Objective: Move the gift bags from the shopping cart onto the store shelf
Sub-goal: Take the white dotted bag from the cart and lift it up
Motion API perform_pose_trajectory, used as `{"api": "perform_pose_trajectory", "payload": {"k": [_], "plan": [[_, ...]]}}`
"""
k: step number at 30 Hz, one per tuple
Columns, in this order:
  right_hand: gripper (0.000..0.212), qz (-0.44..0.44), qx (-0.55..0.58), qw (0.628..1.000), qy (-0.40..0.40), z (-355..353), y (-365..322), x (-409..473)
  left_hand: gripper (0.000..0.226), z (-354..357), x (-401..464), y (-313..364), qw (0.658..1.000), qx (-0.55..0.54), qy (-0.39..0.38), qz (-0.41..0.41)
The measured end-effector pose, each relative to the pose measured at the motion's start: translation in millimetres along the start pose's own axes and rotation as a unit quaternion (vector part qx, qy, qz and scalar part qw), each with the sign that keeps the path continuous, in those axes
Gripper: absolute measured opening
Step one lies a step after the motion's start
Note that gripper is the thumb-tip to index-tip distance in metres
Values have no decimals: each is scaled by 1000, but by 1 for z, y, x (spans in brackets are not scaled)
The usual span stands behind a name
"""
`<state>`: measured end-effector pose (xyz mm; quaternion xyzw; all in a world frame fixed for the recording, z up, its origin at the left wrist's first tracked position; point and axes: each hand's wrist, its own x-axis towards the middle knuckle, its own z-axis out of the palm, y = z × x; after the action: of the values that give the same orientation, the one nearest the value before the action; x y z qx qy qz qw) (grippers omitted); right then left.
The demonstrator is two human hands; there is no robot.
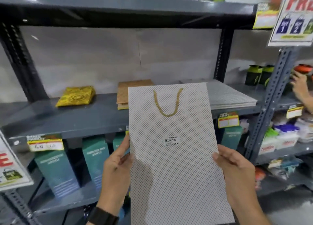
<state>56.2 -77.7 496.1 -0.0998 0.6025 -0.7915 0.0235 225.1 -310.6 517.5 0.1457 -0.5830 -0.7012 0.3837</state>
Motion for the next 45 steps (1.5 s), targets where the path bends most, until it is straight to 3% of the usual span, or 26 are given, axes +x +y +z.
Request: {"api": "perform_pose_trajectory", "payload": {"k": [8,12,15,18,22,25,28,32,35,37,39,40,43,45], "plan": [[32,-44,-94,982,-158,11,-107,117,68,88,124,26,984,-57,-164,-45],[16,-26,-198,977,-78,11,-144,226,51,163,208,18,979,-79,-142,-123],[26,-24,-271,958,-93,4,-149,313,39,224,272,-6,984,-5,-100,-149],[41,-11,-337,938,-86,-4,-138,386,35,272,325,-33,977,123,-105,-136],[38,6,-401,913,-75,-16,-114,453,31,320,368,-75,955,244,-117,-125],[28,18,-435,895,-96,-23,-93,470,30,325,377,-98,933,325,-107,-112],[9,20,-472,872,-124,-29,-75,484,28,321,382,-112,934,323,-100,-118],[34,2,-496,857,-137,-32,-70,483,39,315,377,-110,940,298,-117,-120],[32,-61,-484,862,-137,-40,-83,455,50,317,359,-91,950,257,-113,-133],[34,-121,-456,874,-117,-64,-81,409,54,308,320,-85,959,192,-178,-104],[39,-240,-431,867,-76,-68,-83,368,61,306,303,-64,961,236,-141,-13],[40,-235,-441,864,-65,-99,-50,317,62,301,253,-89,951,253,-169,-50],[37,-350,-369,860,-42,-108,-36,265,51,281,199,-77,931,312,-124,144],[35,-407,-359,840,-25,-111,-29,256,41,281,166,-72,899,338,-106,256]]}}
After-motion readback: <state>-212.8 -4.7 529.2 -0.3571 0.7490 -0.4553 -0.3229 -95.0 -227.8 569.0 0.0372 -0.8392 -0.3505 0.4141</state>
